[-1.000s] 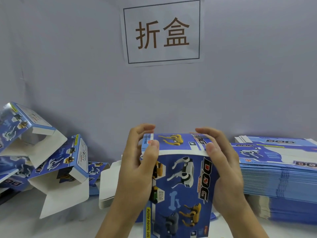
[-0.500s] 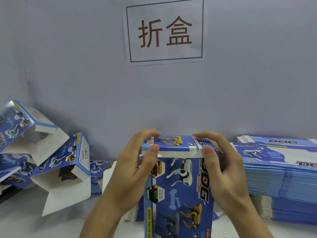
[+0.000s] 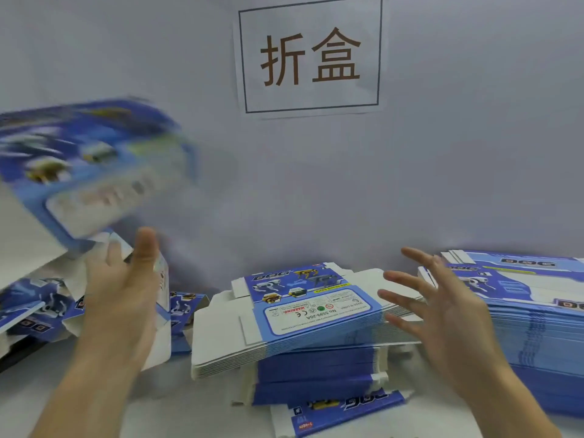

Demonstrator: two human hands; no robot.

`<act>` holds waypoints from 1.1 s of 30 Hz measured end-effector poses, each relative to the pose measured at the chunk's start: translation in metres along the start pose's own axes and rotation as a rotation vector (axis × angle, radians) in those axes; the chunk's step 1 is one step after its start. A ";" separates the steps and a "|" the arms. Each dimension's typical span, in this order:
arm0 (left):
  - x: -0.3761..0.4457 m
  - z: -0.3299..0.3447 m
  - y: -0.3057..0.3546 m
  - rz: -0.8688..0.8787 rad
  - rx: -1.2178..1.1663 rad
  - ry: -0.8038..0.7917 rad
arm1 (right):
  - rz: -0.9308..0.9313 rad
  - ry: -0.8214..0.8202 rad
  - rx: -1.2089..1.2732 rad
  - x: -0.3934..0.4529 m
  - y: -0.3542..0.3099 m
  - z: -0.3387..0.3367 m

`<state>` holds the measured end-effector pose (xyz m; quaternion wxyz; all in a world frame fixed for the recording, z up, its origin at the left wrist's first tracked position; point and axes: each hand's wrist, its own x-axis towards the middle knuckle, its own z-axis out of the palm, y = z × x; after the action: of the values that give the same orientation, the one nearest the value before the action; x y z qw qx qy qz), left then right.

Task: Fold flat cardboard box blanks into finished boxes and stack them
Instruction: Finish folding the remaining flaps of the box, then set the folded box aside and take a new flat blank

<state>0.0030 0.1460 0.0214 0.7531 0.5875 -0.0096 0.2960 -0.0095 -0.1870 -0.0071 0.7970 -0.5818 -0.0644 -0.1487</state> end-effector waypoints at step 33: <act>-0.066 0.077 -0.015 -0.197 0.252 -0.390 | 0.064 -0.033 0.329 -0.005 0.004 0.027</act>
<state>-0.0191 0.0468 0.0083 0.6829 0.7209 -0.0605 0.1011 -0.0114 -0.1598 -0.0034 0.8848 -0.4474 -0.0822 -0.1010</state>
